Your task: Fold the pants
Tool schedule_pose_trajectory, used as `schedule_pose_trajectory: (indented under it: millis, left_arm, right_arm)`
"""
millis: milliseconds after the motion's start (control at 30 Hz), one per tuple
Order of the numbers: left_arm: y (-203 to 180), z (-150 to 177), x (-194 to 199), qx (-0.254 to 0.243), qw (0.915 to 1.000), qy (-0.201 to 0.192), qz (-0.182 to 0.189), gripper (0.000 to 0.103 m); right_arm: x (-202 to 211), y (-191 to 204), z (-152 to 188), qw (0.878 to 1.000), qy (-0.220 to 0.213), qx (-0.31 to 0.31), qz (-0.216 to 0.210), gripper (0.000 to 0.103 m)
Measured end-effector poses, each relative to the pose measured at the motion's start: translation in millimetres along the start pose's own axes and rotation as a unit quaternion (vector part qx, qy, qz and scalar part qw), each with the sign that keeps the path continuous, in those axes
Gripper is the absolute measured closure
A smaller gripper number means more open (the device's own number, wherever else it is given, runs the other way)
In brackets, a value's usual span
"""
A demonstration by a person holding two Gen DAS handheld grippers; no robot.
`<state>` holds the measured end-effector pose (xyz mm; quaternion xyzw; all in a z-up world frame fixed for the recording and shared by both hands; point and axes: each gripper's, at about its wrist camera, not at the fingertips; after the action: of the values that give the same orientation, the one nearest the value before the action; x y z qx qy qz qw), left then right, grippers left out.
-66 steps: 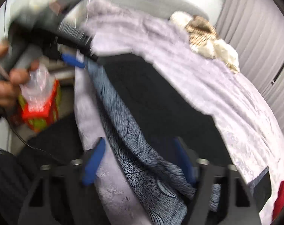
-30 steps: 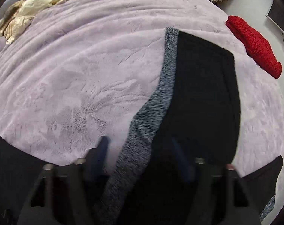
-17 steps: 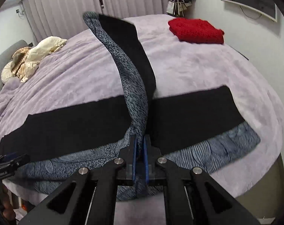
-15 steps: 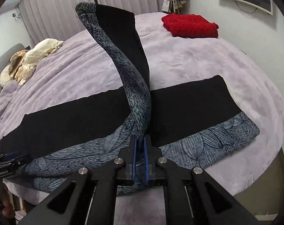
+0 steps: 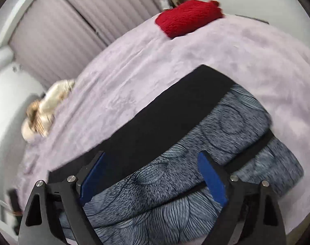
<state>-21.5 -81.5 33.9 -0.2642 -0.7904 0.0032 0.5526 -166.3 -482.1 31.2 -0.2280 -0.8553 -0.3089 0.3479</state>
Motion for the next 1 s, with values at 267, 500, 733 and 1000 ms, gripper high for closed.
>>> schedule_pose_trajectory:
  millis: [267, 500, 733, 1000]
  left_arm:
    - [-9.8, -3.5, -8.4, -0.012, 0.9999, 0.001, -0.012, 0.007]
    - [-12.7, -6.1, -13.0, -0.008, 0.9999, 0.002, -0.006, 0.005]
    - [-14.0, -13.0, 15.2, -0.001, 0.9995, -0.007, 0.032, 0.005]
    - [-35.0, -6.3, -9.9, -0.053, 0.9969, 0.036, 0.046, 0.005]
  right_arm:
    - [6.2, -32.0, 7.7, 1.0, -0.006, -0.017, 0.0, 0.012]
    - [-28.5, -4.6, -21.7, 0.998, -0.048, 0.04, 0.017, 0.098]
    - [71.8, 33.4, -21.6, 0.984, -0.137, 0.116, 0.012, 0.096]
    - [97.0, 54.0, 3.6, 0.96, -0.149, 0.2, 0.128, 0.095]
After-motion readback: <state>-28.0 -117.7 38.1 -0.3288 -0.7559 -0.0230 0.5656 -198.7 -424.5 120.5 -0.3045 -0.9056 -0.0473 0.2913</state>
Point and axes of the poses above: each gripper's, at about its wrist camera, not at the fingertips, and x roughly against the way its jaws point, y to its left, z to its underside, and after that the axes turned 14 degrees about z, right-handed
